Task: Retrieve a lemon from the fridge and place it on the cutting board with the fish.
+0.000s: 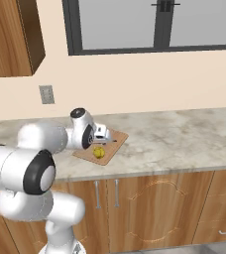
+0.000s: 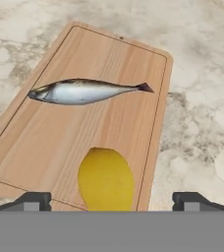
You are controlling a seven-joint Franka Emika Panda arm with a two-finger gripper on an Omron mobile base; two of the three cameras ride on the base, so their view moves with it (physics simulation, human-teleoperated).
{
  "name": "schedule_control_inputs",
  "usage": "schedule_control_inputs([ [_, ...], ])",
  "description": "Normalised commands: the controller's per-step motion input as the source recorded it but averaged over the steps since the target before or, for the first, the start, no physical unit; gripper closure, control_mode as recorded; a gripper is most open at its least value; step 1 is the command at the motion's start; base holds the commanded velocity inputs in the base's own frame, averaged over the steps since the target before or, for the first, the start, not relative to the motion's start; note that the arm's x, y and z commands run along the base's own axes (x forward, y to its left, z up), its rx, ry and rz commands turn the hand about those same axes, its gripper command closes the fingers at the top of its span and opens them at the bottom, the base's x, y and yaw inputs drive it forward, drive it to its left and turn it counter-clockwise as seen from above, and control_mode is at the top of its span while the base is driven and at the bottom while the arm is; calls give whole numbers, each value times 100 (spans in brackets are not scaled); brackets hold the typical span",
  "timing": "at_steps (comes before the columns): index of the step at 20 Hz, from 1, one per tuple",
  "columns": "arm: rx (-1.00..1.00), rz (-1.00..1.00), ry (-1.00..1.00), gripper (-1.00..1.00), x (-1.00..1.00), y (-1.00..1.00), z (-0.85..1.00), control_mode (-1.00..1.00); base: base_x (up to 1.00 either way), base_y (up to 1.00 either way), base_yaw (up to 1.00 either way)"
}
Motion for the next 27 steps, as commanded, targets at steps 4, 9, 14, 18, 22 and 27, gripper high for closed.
schedule_control_inputs([
  [4,6,0,3,-100,-88,-1,96,-100,0,0,0],
  [9,14,-5,6,-100,-85,0,100,-100,0,0,0],
  [14,2,-2,5,-100,-70,0,91,-100,0,0,0],
  [18,0,0,2,-100,-67,0,46,-100,0,0,0],
  [22,0,0,0,-100,-71,0,1,-100,0,0,0],
  [27,-1,0,-9,-100,-75,24,43,-100,0,0,0],
])
